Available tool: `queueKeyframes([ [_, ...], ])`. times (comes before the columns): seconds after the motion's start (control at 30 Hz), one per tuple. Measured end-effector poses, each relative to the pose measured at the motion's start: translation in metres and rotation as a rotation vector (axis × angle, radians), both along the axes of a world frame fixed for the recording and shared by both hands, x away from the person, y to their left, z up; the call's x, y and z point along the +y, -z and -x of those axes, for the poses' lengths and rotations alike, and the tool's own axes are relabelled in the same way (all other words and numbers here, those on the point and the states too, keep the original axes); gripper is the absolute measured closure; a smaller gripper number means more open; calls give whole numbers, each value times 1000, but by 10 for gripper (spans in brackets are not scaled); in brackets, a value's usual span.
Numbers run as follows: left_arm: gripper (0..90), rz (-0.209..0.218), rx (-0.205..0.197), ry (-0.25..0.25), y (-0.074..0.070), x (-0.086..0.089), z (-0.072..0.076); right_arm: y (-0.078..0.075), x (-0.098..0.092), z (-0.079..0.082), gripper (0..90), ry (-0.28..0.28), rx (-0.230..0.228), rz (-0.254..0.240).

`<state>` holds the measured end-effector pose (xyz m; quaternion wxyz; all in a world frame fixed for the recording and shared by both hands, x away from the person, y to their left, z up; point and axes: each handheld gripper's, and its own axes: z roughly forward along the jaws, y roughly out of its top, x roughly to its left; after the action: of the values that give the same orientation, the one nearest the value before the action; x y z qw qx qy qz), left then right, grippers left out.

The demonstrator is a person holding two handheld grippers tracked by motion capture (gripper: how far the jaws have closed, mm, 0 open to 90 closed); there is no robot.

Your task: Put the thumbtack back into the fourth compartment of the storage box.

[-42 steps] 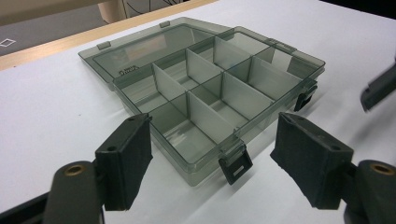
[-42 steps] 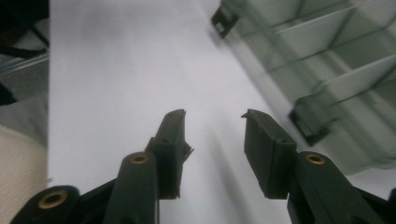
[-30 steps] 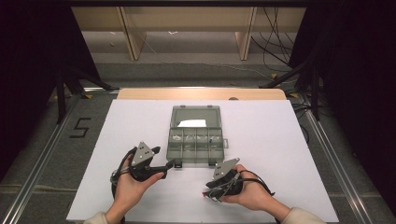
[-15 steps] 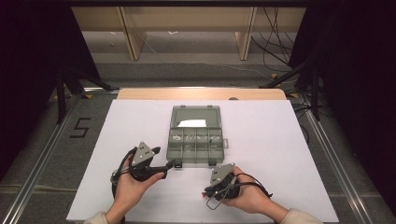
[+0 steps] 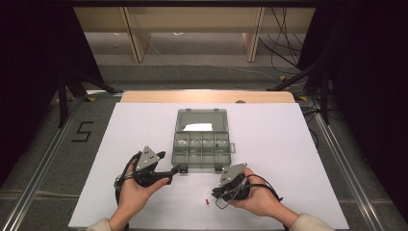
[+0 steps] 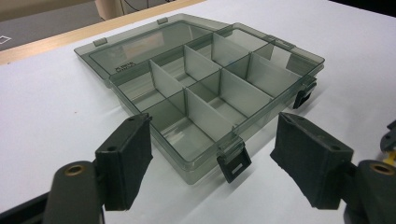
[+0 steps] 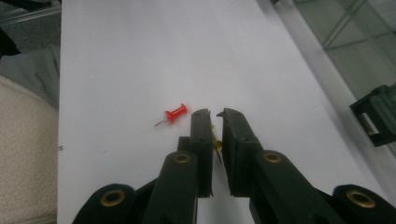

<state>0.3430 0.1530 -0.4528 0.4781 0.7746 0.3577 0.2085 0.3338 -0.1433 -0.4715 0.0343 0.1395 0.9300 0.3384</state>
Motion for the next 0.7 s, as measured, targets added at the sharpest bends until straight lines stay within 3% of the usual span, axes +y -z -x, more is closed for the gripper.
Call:
queueKeyframes([
  [0.7, 272, 1, 9, -9, 1, -2, 1, -12, -7, -8, 839, 65, -34, -42],
])
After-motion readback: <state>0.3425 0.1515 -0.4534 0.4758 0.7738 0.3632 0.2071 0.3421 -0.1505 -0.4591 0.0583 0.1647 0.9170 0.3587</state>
